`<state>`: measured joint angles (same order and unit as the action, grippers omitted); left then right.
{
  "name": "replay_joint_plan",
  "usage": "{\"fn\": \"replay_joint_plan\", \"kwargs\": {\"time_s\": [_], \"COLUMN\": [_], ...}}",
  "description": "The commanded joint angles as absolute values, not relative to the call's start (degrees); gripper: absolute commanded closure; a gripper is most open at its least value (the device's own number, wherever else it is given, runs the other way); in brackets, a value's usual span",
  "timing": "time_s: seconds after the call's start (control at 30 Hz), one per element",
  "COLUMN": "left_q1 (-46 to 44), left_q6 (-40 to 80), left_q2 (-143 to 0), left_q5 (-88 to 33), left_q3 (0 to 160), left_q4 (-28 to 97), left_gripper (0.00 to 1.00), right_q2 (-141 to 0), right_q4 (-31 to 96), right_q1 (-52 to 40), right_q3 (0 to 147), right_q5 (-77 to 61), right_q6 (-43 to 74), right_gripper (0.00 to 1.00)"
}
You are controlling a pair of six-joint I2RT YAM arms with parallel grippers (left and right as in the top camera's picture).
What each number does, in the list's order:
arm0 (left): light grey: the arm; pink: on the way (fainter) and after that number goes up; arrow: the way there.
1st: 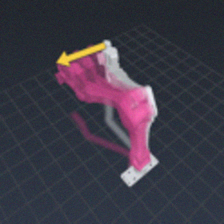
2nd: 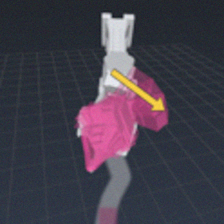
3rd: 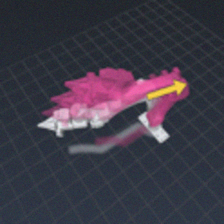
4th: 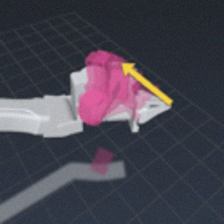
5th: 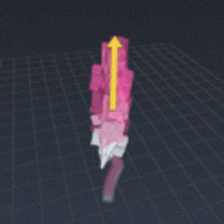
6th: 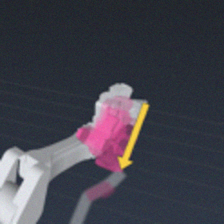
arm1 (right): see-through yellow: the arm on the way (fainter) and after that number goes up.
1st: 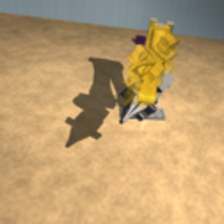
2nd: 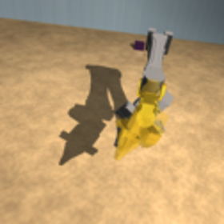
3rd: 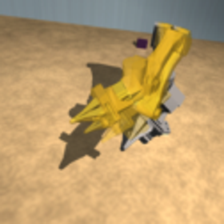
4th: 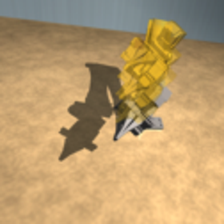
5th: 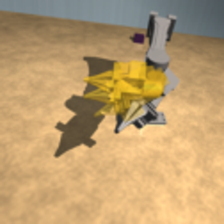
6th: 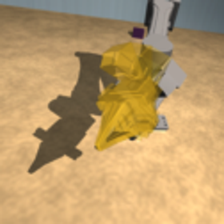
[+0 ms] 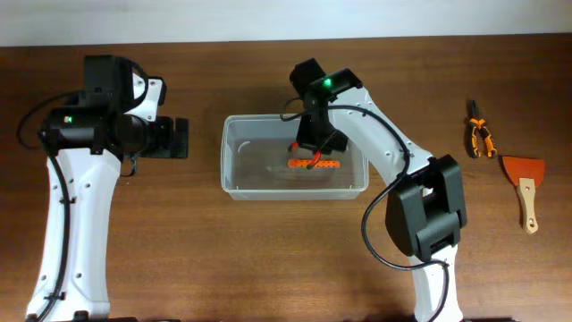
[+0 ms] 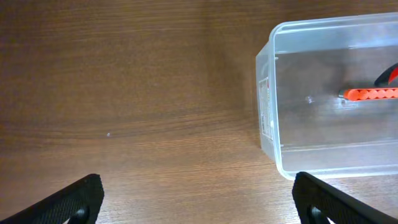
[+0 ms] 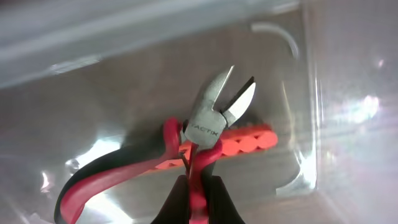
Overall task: Pack container
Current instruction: 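Lower the cutters into the container beside the socket rail and release, then raise the right gripper and move it right toward the orange pliers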
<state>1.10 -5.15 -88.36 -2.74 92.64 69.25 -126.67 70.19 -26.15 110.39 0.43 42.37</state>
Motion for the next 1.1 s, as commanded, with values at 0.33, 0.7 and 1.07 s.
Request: {"fn": "replay_joint_plan", "kwargs": {"time_s": [0.33,0.7,1.07], "left_q1": [1.3,1.3,1.3], "left_q6": [-5.3,-5.3,-5.3], "left_q2": [-88.4,-88.4,-88.4], "left_q5": [-2.5,-2.5,-2.5], "left_q3": [93.7,93.7,93.7], "left_q4": [69.3,69.3,69.3], "left_gripper": [0.01,0.01,0.01], "right_q2": [-127.0,-126.9,-126.7], "right_q4": [65.7,65.6,72.4], "right_q1": [-26.6,-26.5,-24.2], "right_q3": [101.6,101.6,113.1], "right_q5": [-1.3,-1.3,-1.7], "right_q6": [51.5,51.0,44.7], "right_gripper": [0.95,0.83,0.82]}}
